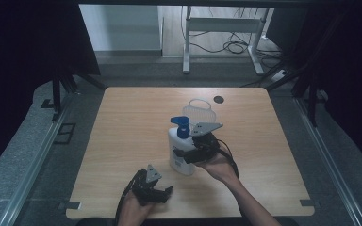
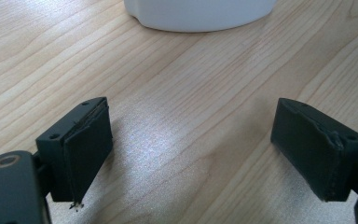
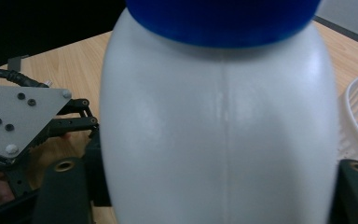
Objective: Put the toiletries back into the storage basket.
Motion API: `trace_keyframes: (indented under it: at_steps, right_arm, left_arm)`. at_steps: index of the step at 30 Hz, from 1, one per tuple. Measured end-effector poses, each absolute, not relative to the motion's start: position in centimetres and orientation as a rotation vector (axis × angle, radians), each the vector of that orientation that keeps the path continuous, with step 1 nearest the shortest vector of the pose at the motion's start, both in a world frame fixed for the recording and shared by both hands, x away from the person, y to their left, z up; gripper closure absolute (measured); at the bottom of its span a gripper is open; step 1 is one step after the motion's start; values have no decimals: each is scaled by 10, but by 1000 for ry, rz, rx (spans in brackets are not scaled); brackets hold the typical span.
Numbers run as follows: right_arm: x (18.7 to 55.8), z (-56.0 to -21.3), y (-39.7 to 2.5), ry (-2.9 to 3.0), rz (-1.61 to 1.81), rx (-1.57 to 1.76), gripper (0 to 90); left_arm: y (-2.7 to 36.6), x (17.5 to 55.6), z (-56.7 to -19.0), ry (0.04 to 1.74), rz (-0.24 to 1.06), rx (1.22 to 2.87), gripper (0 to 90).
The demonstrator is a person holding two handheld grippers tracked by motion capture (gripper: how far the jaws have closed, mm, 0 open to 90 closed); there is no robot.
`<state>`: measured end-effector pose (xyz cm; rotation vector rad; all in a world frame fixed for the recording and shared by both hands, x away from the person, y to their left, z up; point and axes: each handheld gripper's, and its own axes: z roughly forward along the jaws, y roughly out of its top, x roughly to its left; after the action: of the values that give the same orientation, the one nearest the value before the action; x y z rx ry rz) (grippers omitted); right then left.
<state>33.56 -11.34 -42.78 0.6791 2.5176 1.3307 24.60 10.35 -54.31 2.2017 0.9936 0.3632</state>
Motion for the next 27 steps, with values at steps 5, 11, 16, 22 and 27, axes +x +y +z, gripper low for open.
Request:
trace_keyframes:
  at_steps: [5,11,16,22,27]
  right_arm:
    - [337,-427,-112,2532,1304,657,367]
    - [337,-424,-112,2563,1271,634,374]
    - [341,-421,-115,2594,1269,631,375]
    - [345,-414,-120,2599,1272,609,377]
    - [350,-405,-127,2600,1294,590,377]
  left_arm:
    - [104,246,-543,993,363,2202,121]
    - [103,246,-543,993,364,2200,121]
    - [103,246,-543,993,364,2200,121]
    - [103,246,-543,993,364,2199,121]
    - [103,246,-543,993,364,2200,121]
